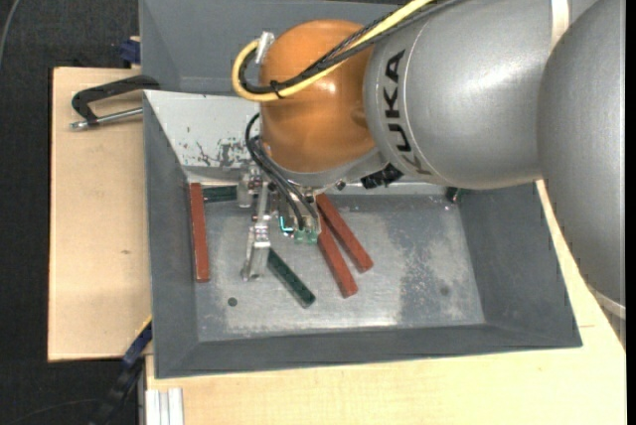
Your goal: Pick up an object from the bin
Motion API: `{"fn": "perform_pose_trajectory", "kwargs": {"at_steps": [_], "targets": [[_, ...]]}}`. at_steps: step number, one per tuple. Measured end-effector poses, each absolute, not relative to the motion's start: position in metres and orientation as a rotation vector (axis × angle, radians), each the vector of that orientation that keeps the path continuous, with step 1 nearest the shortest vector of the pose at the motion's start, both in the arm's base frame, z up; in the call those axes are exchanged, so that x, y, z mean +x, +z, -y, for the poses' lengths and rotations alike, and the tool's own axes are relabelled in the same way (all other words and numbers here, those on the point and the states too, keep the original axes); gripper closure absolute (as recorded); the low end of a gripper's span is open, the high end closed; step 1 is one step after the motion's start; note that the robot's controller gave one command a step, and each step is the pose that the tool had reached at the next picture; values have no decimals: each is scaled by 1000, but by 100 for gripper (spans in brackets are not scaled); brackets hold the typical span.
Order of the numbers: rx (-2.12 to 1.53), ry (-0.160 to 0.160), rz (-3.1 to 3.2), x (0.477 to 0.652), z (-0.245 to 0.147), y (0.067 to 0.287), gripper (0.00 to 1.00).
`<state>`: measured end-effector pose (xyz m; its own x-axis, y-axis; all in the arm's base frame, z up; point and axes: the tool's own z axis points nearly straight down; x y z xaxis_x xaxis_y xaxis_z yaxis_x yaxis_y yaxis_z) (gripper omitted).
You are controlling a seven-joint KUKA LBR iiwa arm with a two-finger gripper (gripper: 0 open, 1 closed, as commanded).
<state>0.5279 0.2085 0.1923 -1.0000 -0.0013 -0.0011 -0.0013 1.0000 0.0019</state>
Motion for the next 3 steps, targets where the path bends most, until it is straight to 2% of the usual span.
{"fn": "perform_pose_trajectory", "kwargs": {"at_steps": [1,2,3], "targets": [[-358,-1,-3123,520,-130,69,0],[-225,4,-3127,517,-130,102,0],[194,3,-3134,512,-126,108,0]]}}
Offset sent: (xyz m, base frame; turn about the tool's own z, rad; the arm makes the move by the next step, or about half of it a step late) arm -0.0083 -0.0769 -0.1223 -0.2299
